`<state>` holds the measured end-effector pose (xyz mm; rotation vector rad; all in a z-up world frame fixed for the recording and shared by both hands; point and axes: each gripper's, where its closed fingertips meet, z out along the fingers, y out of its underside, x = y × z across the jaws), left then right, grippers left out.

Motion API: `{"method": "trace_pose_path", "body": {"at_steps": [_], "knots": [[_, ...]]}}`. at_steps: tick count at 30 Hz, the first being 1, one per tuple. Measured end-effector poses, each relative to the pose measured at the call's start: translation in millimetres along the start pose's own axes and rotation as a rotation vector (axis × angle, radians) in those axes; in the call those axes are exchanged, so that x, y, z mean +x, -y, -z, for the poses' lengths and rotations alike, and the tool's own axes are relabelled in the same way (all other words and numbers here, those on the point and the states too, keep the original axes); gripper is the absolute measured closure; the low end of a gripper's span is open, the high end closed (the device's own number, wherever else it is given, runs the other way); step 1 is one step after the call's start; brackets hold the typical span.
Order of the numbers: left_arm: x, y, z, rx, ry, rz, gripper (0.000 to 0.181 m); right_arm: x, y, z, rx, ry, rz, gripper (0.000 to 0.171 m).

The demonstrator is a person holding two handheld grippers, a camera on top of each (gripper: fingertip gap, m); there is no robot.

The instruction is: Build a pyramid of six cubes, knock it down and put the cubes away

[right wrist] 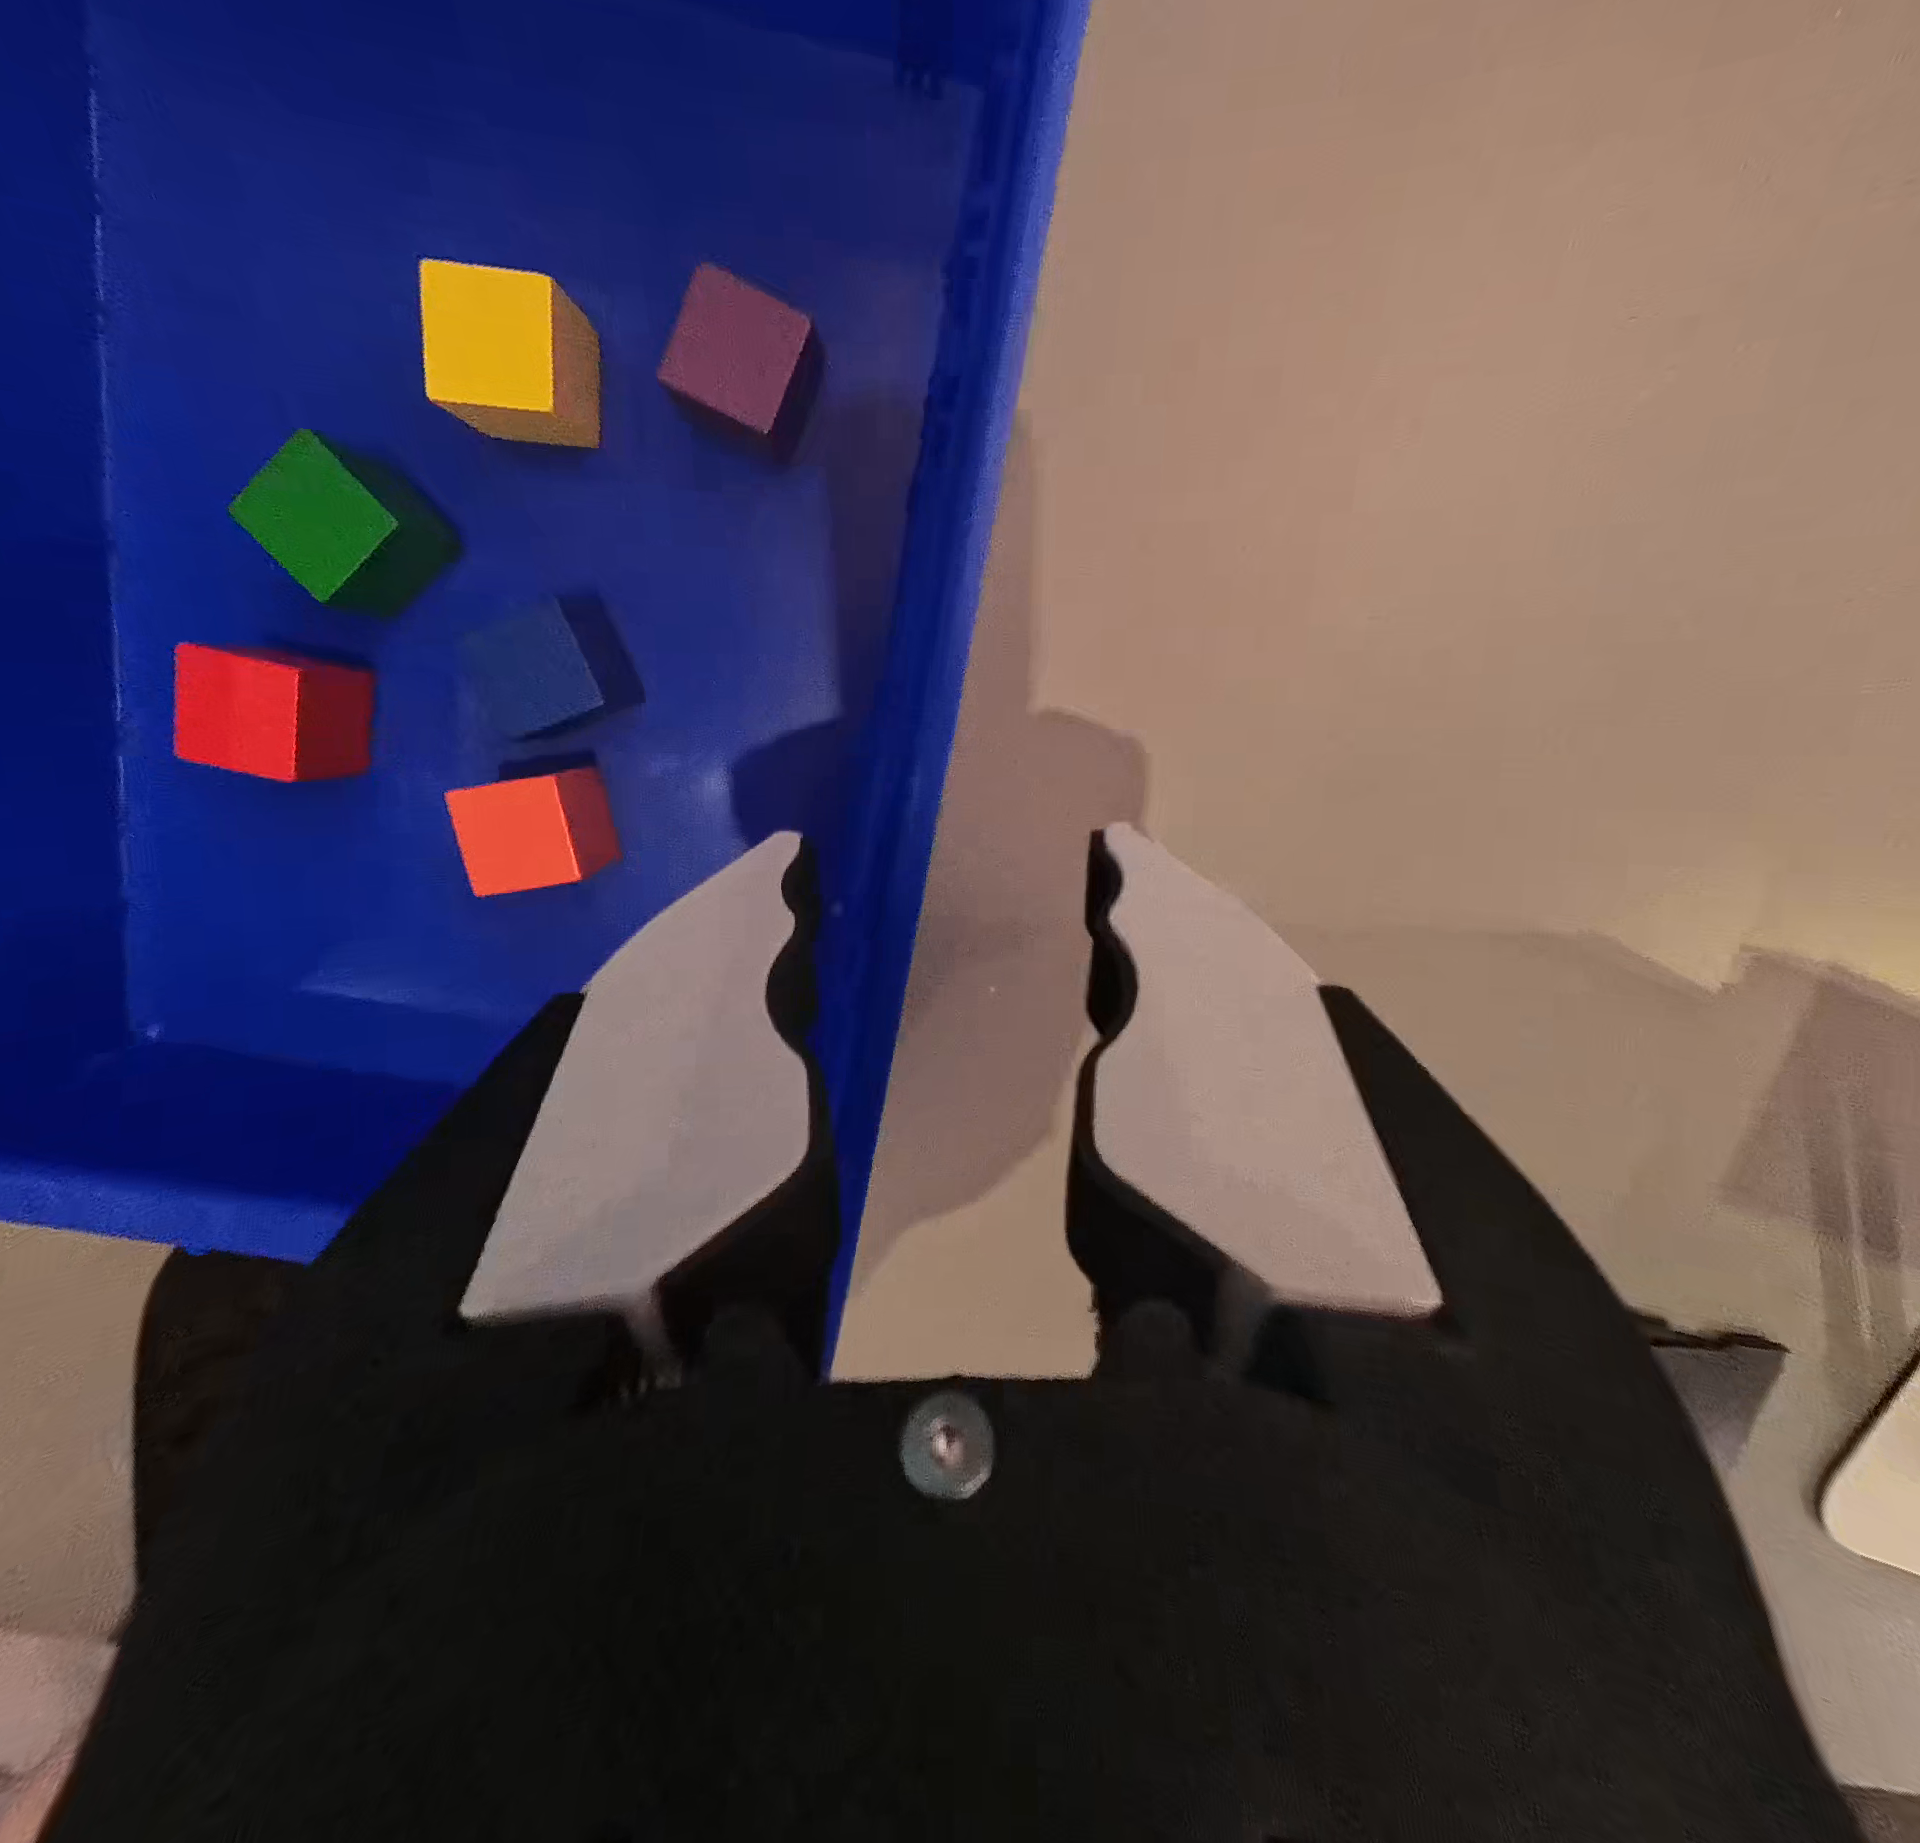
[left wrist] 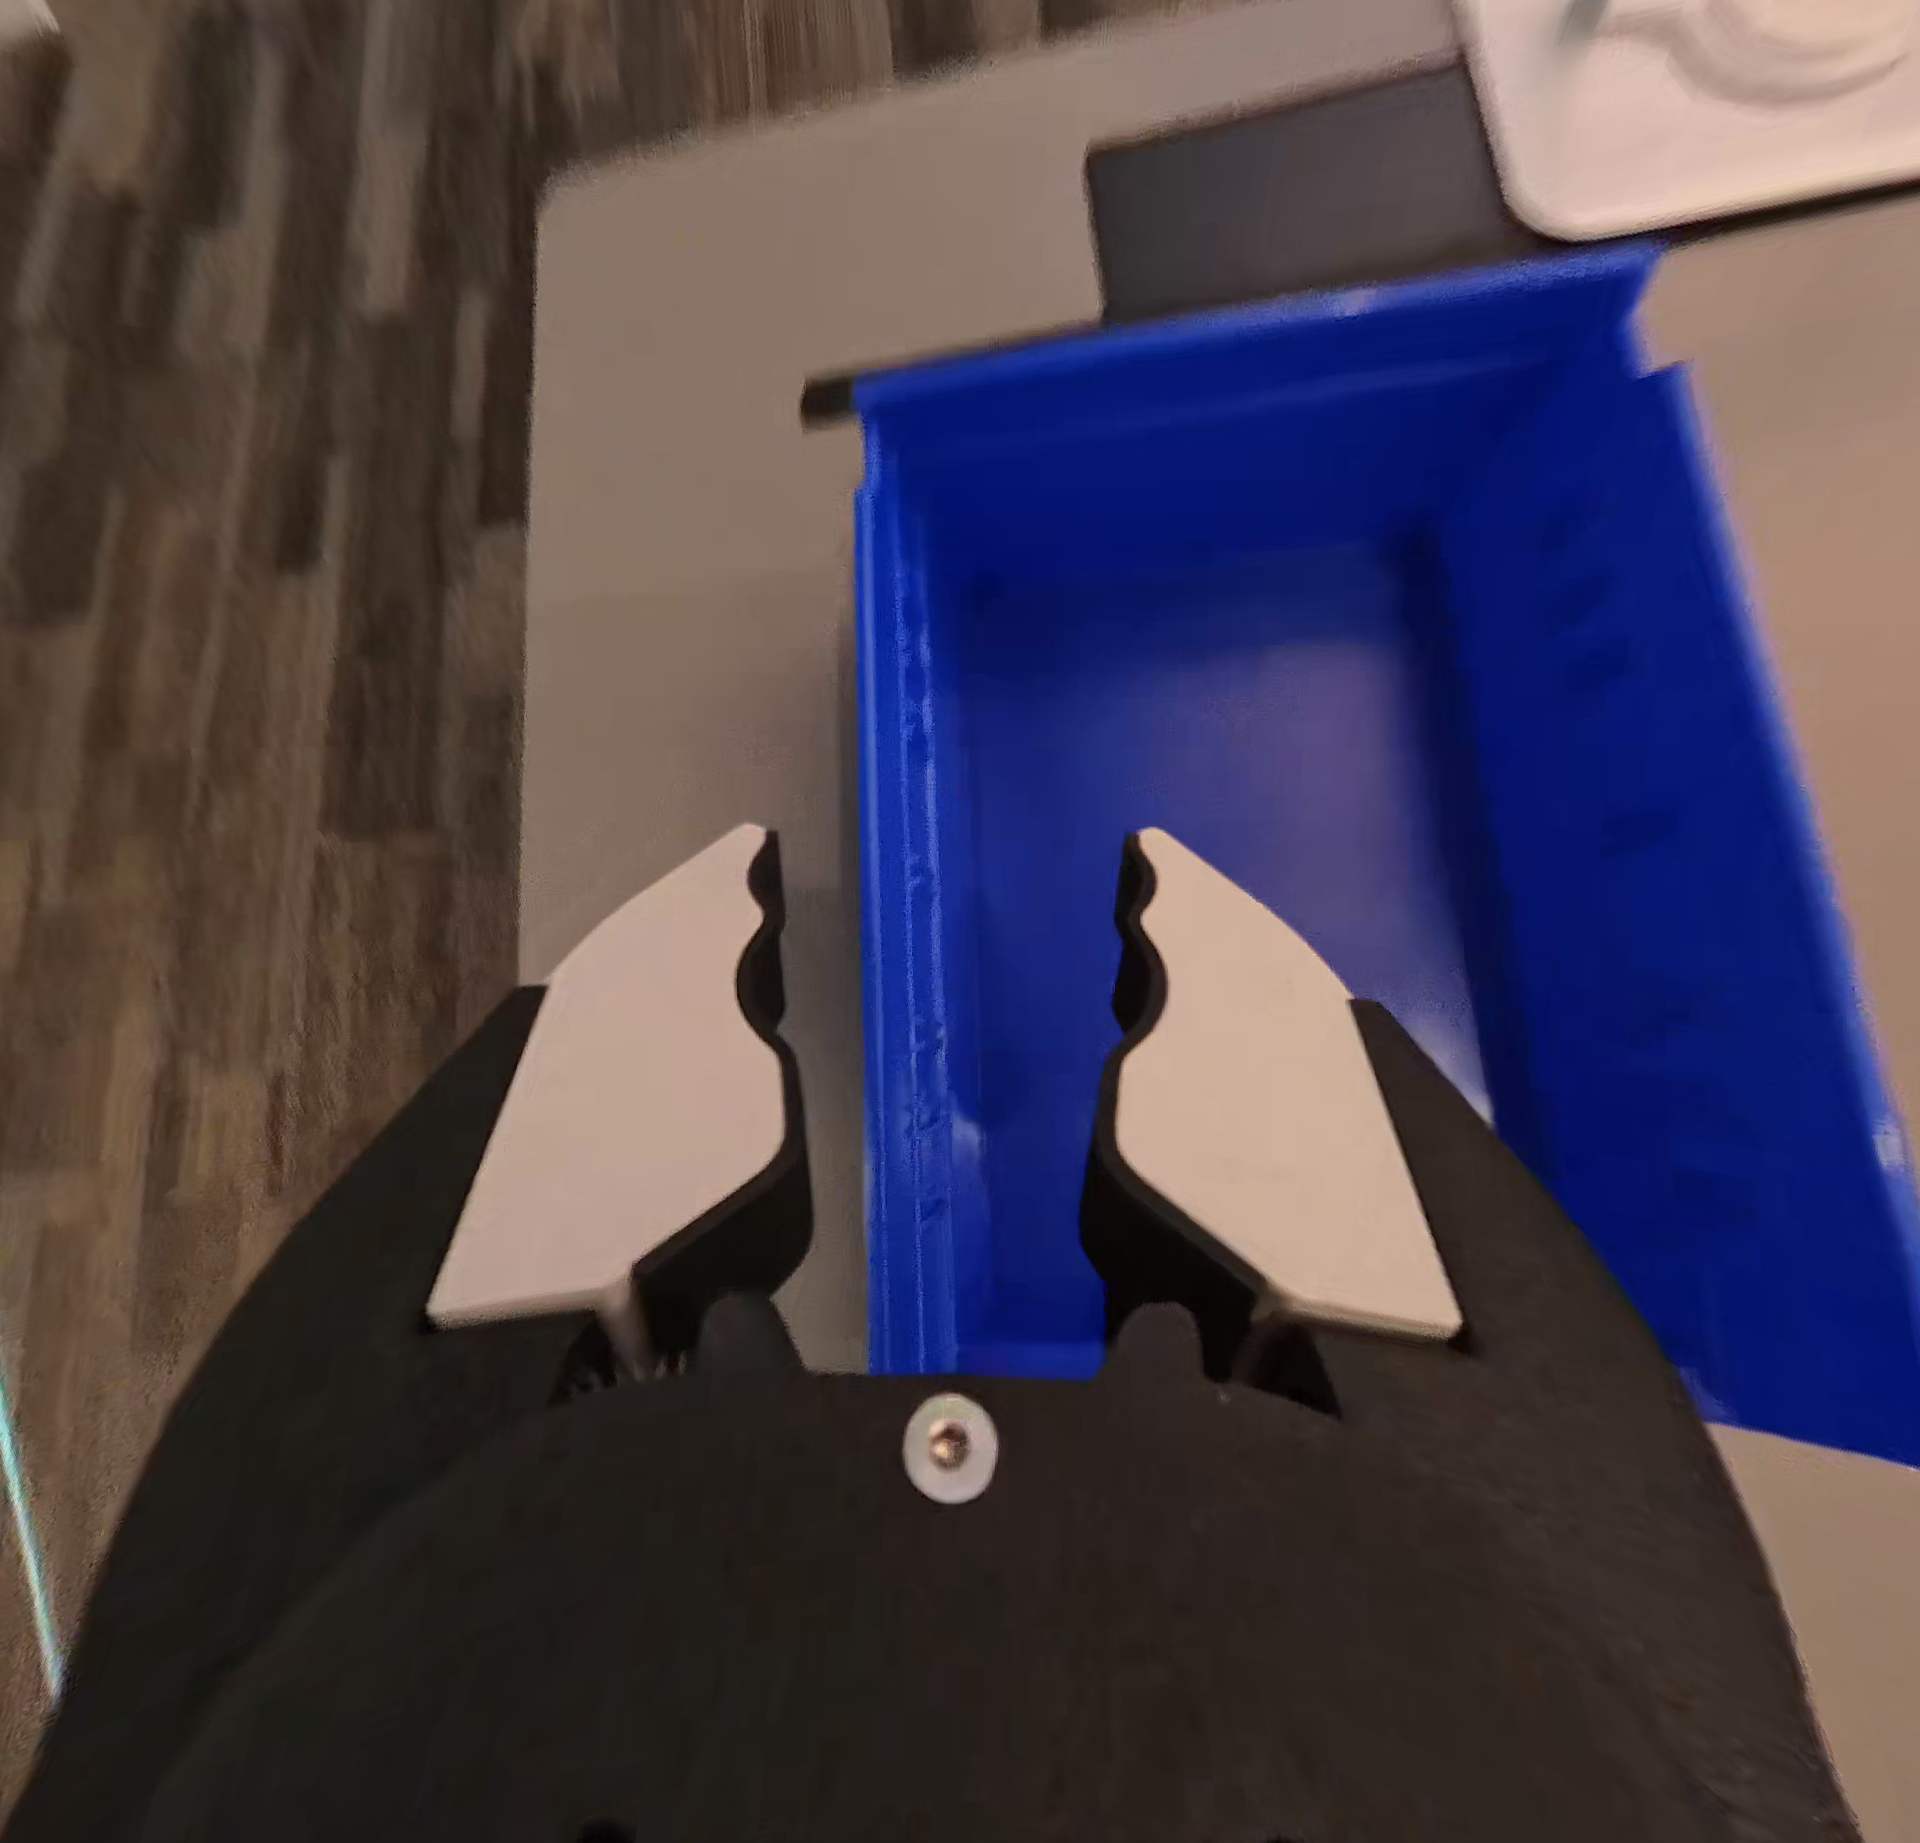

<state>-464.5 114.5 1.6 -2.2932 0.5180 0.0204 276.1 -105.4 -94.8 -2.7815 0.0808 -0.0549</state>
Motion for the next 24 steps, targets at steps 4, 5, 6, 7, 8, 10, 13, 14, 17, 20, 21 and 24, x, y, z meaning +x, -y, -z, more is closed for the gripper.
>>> {"method": "trace_pose_path", "body": {"at_steps": [4,5,6,7,8,10,13,14,17,20,21,24], "knots": [[-19.7,-41.0,-34.7,-0.226,0.033,0.049,0.116,-4.7,-8.3,-13.7,-0.07,0.067,-0.063,0.14],[-16.3,-48.8,-41.2,-0.272,0.008,0.056,0.116,-9.9,-9.7,-15.6,-0.079,0.106,-0.068,0.149],[-11.3,-55.2,-46.5,-0.312,-0.023,0.062,0.116,-15.5,-10.3,-16.8,-0.082,0.147,-0.066,0.16],[-7.1,-60.5,-50.4,-0.348,-0.045,0.067,0.12,-17.8,-10.4,-17.5,-0.085,0.162,-0.07,0.163],[-4.1,-65.1,-53.6,-0.378,-0.057,0.07,0.123,-17.9,-10.2,-18.0,-0.088,0.164,-0.077,0.163],[-1.1,-73.4,-58.6,-0.433,-0.061,0.067,0.131,-17.8,-9.9,-18.6,-0.097,0.163,-0.092,0.163],[-8.7,-77.1,-61.2,-0.465,0.006,0.04,0.147,-18.0,-9.7,-19.1,-0.114,0.14,-0.082,0.163],[-9.9,-77.8,-60.7,-0.473,0.019,0.029,0.157,-18.6,-9.5,-19.2,-0.121,0.128,-0.071,0.163],[7.5,-74.4,-59.6,-0.462,-0.062,0.02,0.171,-27.9,-8.7,-19.2,-0.15,0.128,-0.035,0.163],[38.2,-66.5,-60.1,-0.448,-0.179,-0.004,0.174,-49.0,-3.9,-20.1,-0.165,0.176,0.02,0.163],[47.8,-64.0,-60.4,-0.449,-0.198,-0.027,0.174,-56.4,-1.1,-20.8,-0.169,0.188,0.028,0.162],[70.6,-57.4,-62.5,-0.459,-0.175,-0.147,0.17,-73.0,8.5,-24.0,-0.181,0.172,0.074,0.163]]}}
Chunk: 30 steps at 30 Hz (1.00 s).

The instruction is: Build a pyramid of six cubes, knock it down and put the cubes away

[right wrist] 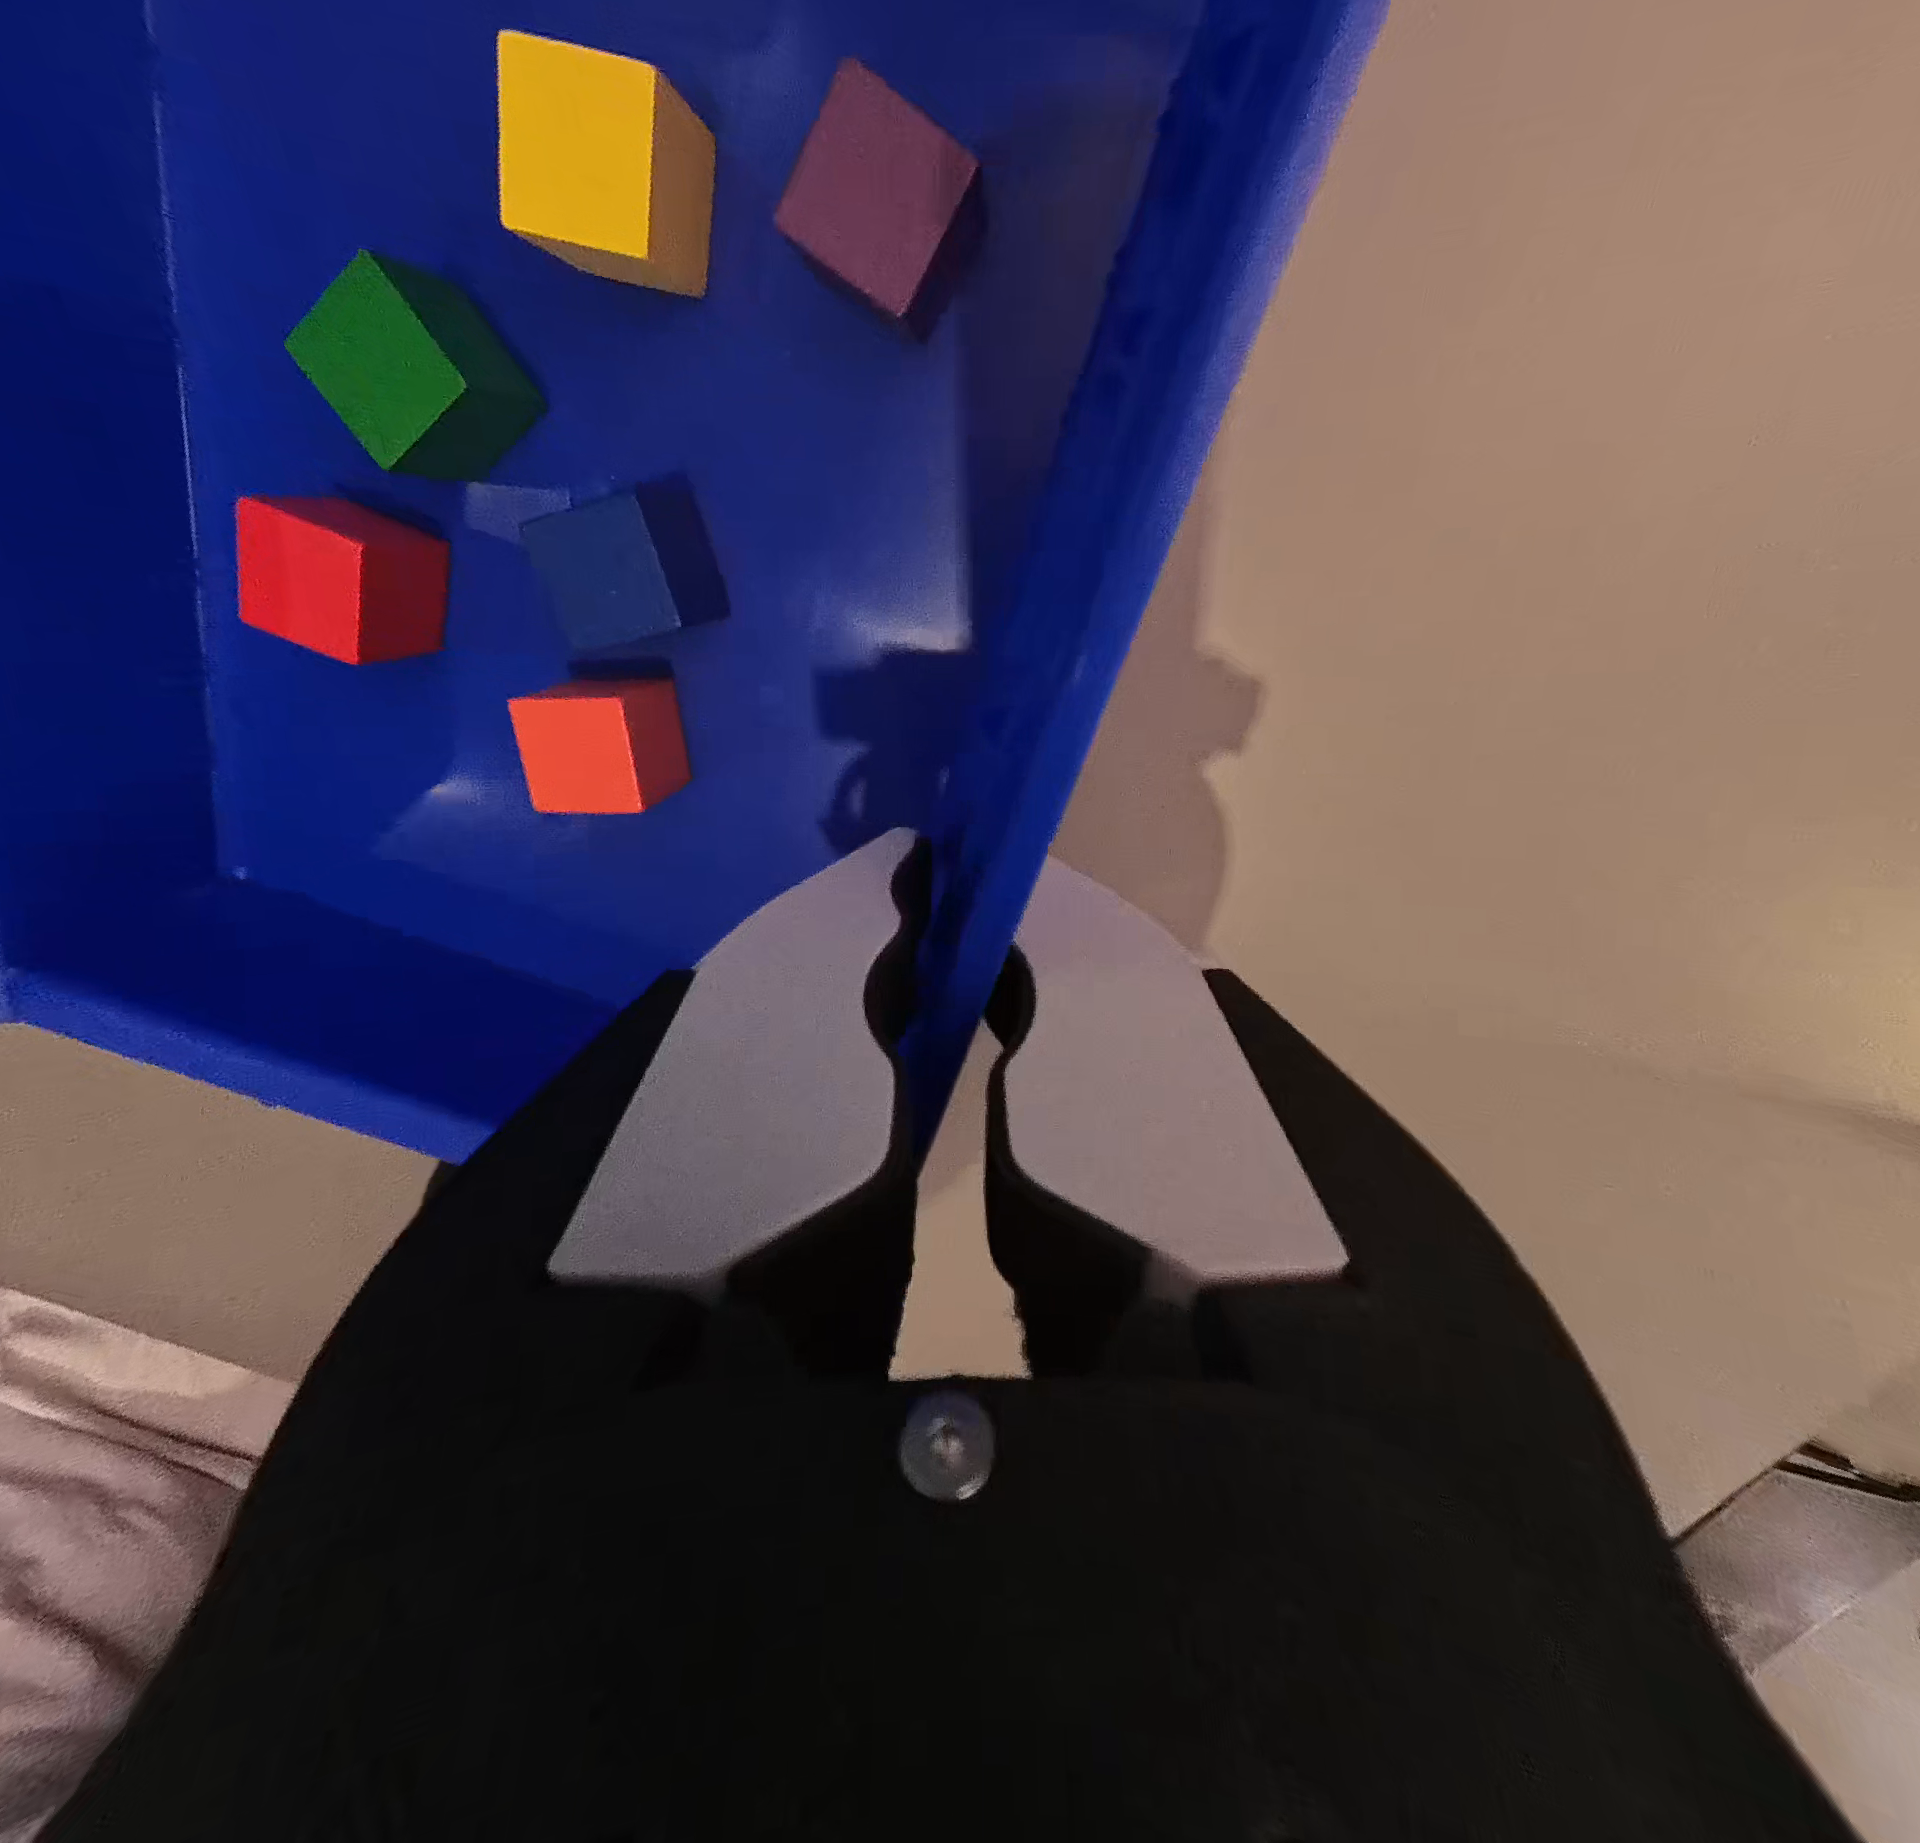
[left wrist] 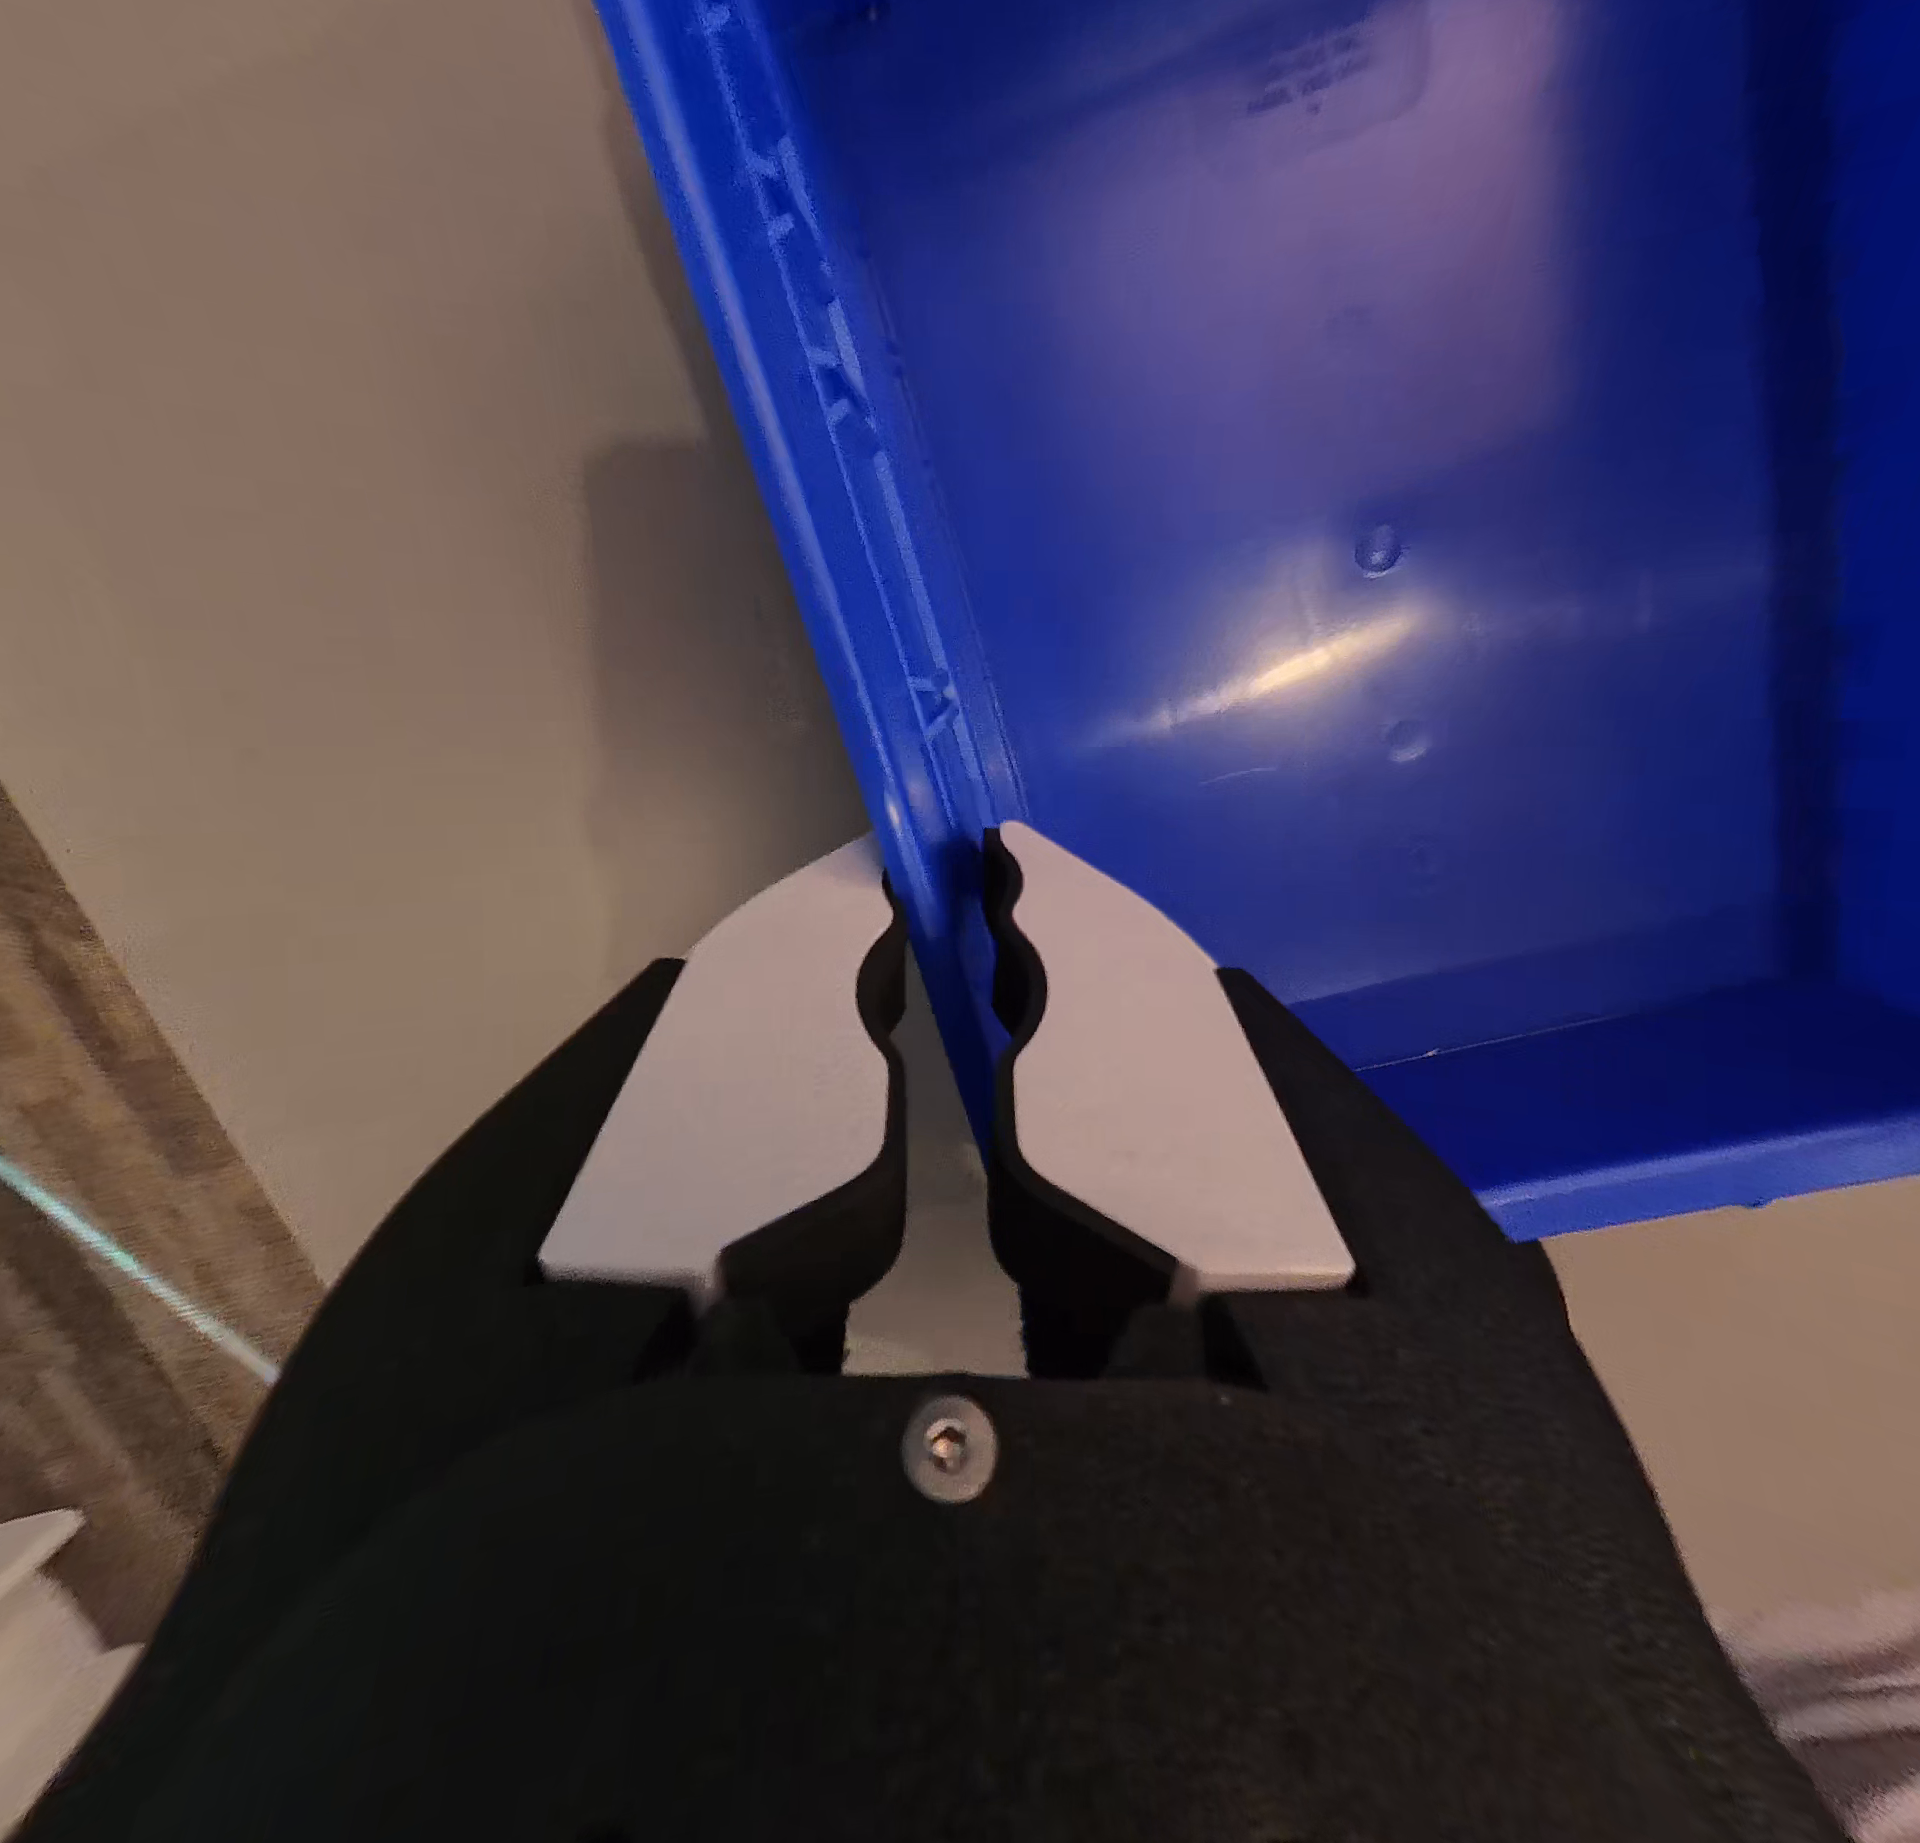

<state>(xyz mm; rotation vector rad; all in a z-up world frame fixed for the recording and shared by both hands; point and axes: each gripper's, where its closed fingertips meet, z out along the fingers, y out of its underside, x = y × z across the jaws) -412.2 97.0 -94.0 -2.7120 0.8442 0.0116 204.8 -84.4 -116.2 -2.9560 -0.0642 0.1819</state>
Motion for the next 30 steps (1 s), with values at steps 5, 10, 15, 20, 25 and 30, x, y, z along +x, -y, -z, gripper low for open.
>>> {"method": "trace_pose_path", "body": {"at_steps": [5,10,15,20,25,30], "knots": [[35.5,9.6,-0.3,-0.041,0.061,-0.127,0.161,-40.2,11.3,-6.3,-0.045,0.06,0.011,0.16],[66.4,14.1,0.5,-0.075,0.106,-0.218,0.151,-66.3,15.1,-9.6,-0.089,0.054,0.036,0.157],[101.3,22.0,0.2,-0.067,0.128,-0.306,0.143,-63.5,40.0,-21.0,-0.015,0.038,-0.052,0.139],[130.2,25.1,0.4,-0.065,0.173,-0.394,0.135,-59.2,28.4,-38.1,-0.133,0.037,-0.048,0.155],[155.8,22.3,2.0,-0.071,0.175,-0.465,0.125,-57.6,28.4,-41.1,-0.155,0.01,-0.033,0.162],[172.1,23.1,2.3,-0.061,0.163,-0.503,0.118,-52.7,22.8,-39.5,-0.159,0.033,-0.024,0.162]]}}
